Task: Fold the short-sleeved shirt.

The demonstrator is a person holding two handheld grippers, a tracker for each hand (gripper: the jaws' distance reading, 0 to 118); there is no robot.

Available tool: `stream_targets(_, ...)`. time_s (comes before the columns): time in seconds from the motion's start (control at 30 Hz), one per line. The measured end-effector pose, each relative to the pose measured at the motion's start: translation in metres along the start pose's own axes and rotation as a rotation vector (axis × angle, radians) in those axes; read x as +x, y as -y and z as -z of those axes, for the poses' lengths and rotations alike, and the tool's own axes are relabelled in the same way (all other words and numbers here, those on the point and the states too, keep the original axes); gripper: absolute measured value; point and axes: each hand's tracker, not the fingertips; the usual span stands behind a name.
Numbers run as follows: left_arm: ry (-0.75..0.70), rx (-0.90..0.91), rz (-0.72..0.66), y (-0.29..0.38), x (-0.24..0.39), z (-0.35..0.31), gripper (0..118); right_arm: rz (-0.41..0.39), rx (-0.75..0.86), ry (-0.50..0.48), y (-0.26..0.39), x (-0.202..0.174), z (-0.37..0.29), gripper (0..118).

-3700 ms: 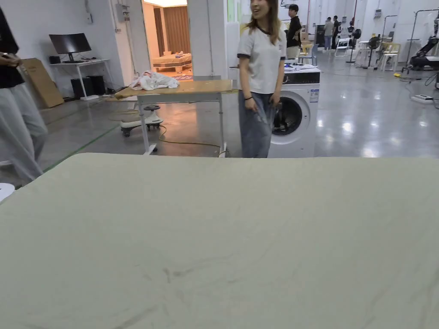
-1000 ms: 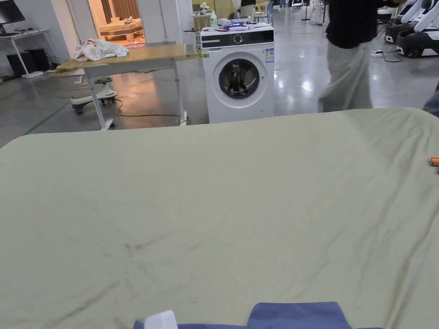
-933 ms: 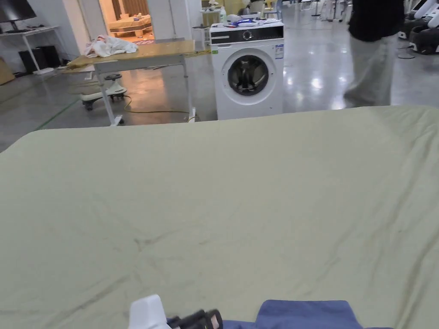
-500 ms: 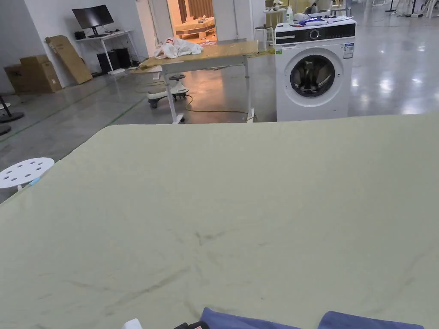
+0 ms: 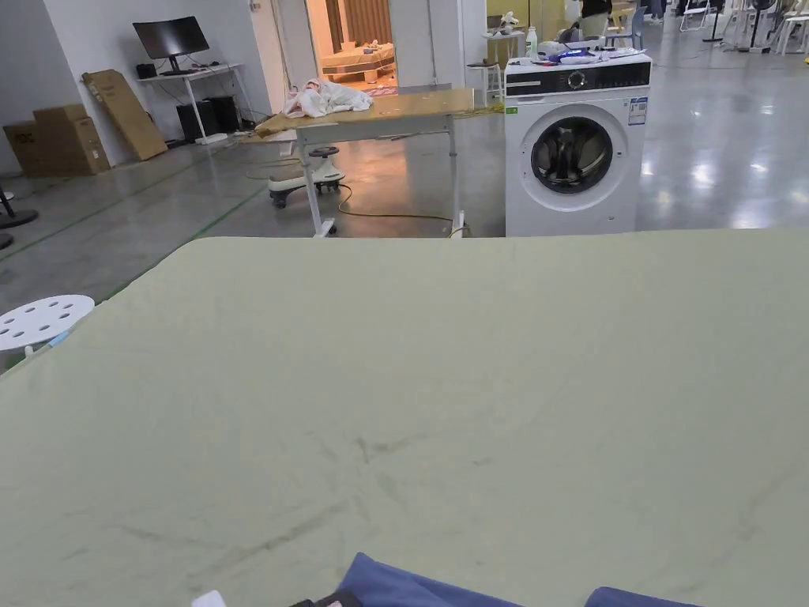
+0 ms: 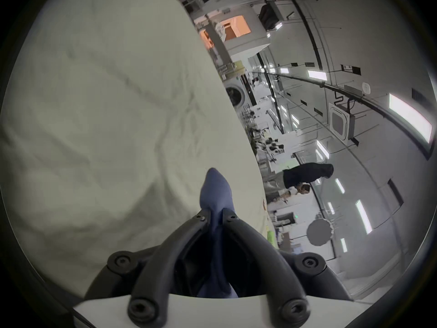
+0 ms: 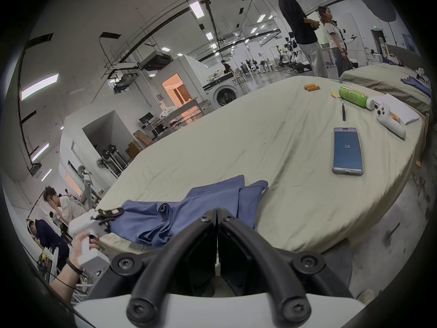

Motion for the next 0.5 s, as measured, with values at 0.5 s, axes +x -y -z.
stream_targets(0.5,0.090,-0.142,0.435,0.052,0.137,0.049,5,-0.092,-0.001,-0.015,-0.001,-0.008,0.005,0)
